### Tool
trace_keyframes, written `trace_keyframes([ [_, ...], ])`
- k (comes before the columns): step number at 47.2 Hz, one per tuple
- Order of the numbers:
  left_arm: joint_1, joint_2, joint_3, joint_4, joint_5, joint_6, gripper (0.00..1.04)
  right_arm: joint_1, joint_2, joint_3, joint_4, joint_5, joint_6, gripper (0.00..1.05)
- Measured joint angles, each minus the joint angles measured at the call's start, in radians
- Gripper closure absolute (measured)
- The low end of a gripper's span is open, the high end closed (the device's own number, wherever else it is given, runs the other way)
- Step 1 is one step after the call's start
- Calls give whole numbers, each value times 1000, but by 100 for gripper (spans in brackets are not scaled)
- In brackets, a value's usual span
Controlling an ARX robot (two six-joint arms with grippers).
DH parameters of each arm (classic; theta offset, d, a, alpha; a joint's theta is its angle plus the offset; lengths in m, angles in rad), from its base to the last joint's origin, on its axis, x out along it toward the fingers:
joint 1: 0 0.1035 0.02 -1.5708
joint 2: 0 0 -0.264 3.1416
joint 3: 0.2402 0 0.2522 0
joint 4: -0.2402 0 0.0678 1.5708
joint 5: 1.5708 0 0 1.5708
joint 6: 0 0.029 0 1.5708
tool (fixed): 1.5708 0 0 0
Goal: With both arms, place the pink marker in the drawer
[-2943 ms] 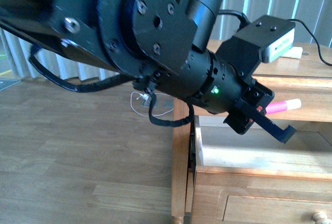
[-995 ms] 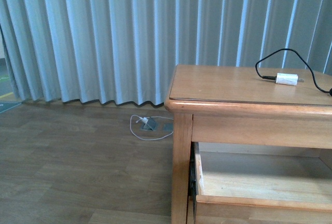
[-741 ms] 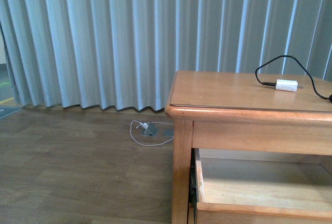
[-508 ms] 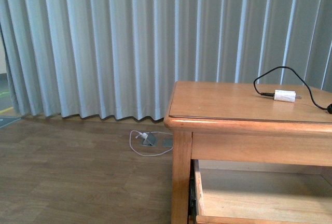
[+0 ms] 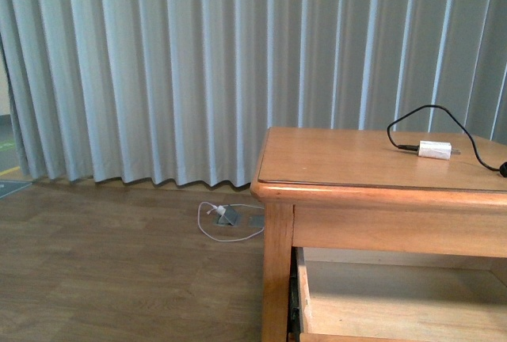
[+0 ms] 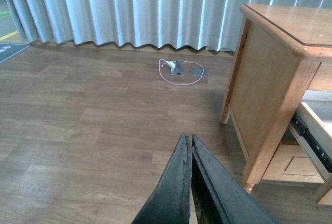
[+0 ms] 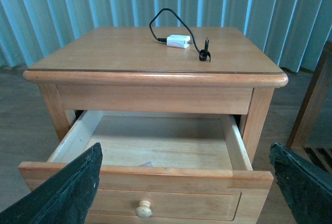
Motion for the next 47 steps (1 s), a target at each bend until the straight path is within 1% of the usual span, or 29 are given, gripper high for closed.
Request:
trace_keyframes([
  [14, 0, -84, -44, -39, 0, 0, 101, 0, 0, 0, 0, 0, 0, 8],
  [16, 0, -148, -43, -122, 0, 0, 101, 0, 0, 0, 0, 0, 0, 8],
  [19, 0, -228, -60, -177, 2, 1, 101, 0, 0, 0, 0, 0, 0, 8],
  [23, 0, -266, -66, -182, 2, 2, 101, 0, 0, 0, 0, 0, 0, 8],
  [37, 0, -267, -66, -182, 2, 2, 100, 0, 0, 0, 0, 0, 0, 8],
  [47, 0, -267, -66, -182, 2, 2, 67, 0, 0, 0, 0, 0, 0, 8],
])
